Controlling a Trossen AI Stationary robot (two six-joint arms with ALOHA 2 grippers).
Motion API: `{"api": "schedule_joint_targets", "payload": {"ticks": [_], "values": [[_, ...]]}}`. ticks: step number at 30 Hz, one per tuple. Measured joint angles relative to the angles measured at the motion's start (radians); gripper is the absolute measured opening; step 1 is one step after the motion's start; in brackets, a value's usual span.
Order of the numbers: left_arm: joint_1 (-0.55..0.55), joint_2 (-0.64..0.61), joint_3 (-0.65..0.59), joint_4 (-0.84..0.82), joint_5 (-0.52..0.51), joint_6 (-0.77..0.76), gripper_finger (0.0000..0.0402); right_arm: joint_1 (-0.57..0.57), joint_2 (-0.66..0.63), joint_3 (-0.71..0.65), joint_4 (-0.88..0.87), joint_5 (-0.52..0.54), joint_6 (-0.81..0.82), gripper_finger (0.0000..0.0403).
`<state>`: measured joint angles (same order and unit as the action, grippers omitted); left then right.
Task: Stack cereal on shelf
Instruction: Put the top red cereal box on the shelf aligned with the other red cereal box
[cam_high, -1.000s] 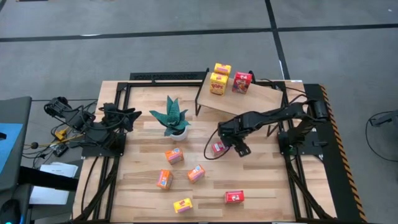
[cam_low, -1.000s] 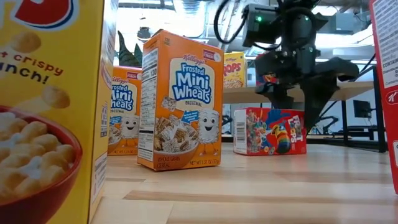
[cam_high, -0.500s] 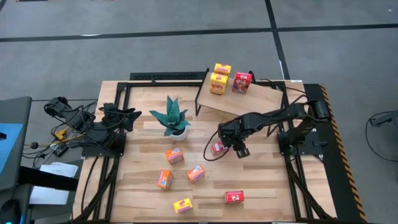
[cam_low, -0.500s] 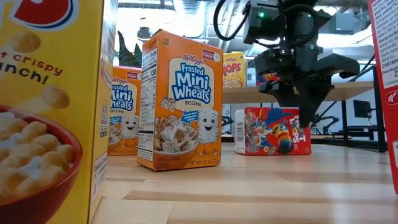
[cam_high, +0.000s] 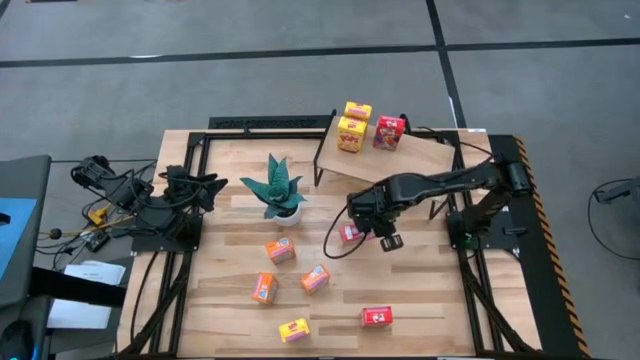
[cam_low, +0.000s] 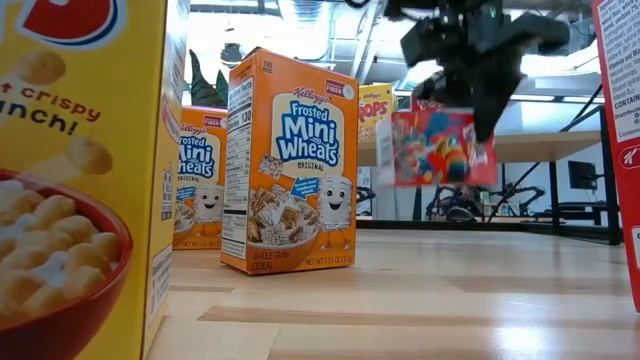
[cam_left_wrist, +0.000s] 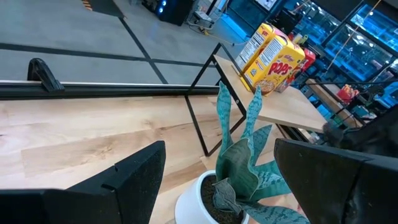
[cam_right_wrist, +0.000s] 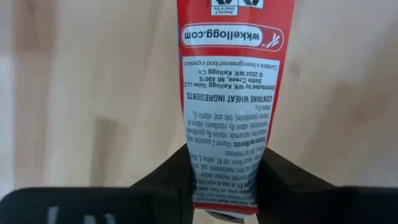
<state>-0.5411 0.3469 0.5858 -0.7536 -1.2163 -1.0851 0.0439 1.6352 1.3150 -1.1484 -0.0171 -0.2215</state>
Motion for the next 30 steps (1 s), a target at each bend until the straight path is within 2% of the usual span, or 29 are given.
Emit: {"api": "schedule_joint_targets", "payload": {"ticks": [7,11,15,19,24,30], "values": [[0.000,0.000,0.000,0.000,0.000,0.007,0.0293,-0.001,0.000,0.285,-0.359,0.222,0.016,0.0126],[0.000,0.000,0.000,0.000,-0.001,0.007,0.0293,-0.004,-0.002,0.396,-0.425,0.365,0.019,0.0121],[0.000,0.000,0.000,0.000,-0.001,0.007,0.0293,-0.012,-0.002,0.445,-0.418,0.509,-0.006,0.0132],[0.000,0.000,0.000,0.000,0.000,0.002,0.0293,-0.005,-0.002,0.451,-0.425,0.651,-0.114,0.0141],[0.000,0.000,0.000,0.000,0.000,0.000,0.0293,0.027,-0.002,0.451,-0.423,0.848,-0.254,0.0133],[0.000,0.000,0.000,0.000,0.005,0.000,0.0293,0.089,-0.002,0.451,-0.423,1.002,-0.399,0.0128]]}}
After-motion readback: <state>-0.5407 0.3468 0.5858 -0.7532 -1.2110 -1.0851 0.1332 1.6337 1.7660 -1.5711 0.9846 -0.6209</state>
